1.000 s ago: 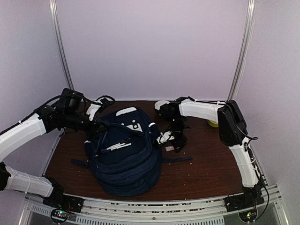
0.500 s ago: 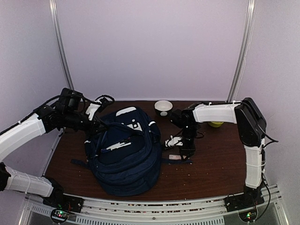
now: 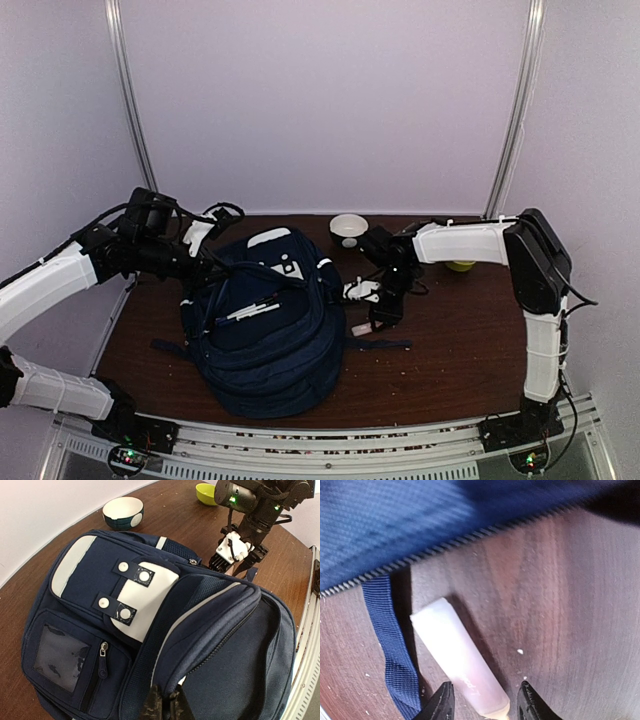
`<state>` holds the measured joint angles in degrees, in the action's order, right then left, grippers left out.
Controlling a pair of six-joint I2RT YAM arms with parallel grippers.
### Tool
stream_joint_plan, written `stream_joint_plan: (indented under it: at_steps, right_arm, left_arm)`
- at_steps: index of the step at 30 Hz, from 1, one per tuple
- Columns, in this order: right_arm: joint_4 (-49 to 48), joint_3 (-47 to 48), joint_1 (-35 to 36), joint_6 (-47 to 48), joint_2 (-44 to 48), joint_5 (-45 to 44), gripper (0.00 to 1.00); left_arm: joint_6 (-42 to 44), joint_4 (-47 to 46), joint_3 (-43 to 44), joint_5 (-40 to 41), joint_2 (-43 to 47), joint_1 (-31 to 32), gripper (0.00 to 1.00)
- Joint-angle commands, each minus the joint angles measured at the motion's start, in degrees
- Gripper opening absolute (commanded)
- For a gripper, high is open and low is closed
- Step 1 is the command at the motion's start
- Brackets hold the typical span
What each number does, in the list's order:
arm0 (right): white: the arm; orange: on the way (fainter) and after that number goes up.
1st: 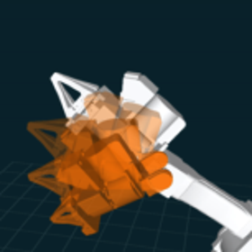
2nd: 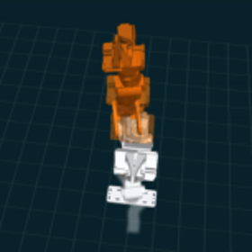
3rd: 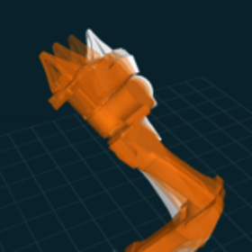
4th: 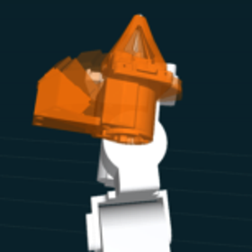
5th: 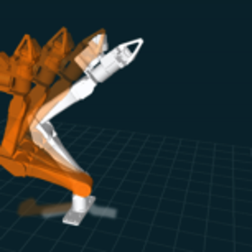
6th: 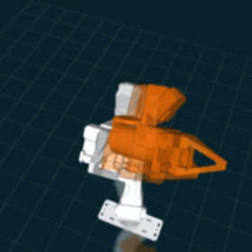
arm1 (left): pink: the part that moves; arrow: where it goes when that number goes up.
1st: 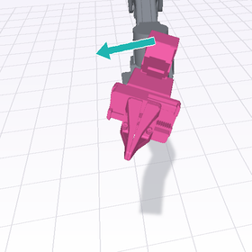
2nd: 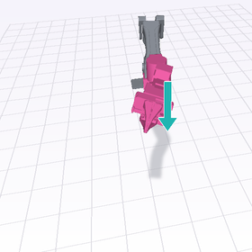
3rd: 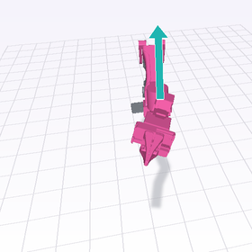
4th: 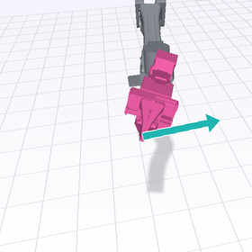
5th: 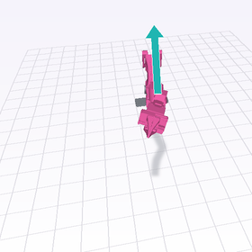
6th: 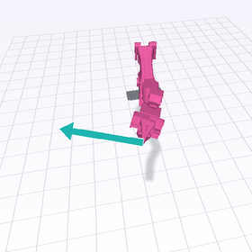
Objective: Pack the student bag
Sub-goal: Pick up the pencil case from the center of the board, then place the pencil case in the upper front pocket of the bag.
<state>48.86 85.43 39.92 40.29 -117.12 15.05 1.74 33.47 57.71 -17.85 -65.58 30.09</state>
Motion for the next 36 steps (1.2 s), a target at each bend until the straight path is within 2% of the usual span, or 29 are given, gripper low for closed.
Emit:
stream_joint_plan:
  at_steps: [1,5,13,17,21,29,36]
  right_arm:
    - [0.31,-1.36,1.99,1.08,-0.57,-1.23,0.46]
    - [0.53,-2.3,3.41,2.24,-0.63,-2.08,0.47]
    - [-2.26,-3.88,4.17,1.01,-0.53,-8.95,0.34]
    - [-2.15,-5.58,4.01,0.43,2.85,-9.75,0.26]
    - [-0.34,-5.81,3.57,-0.36,8.93,-9.34,0.24]
    - [8.59,2.1,5.94,-1.78,19.09,-0.66,0.22]
    - [11.13,14.37,18.28,0.48,17.02,-4.81,0.22]
  left_arm:
    - [-0.58,-6.27,0.68,1.42,0.77,-1.09,0.0]
    - [-0.51,-6.24,0.81,1.35,0.64,-1.13,0.0]
    - [-0.47,-6.23,0.68,1.5,0.91,-1.14,0.0]
    - [-0.47,-6.23,0.67,1.41,0.9,-1.09,0.0]
    - [-0.46,-6.25,0.68,1.5,0.99,-1.15,0.0]
    - [-0.55,-6.23,0.99,0.9,0.17,-1.15,0.0]
    - [-0.85,-6.24,0.95,0.8,-0.24,-1.14,0.0]
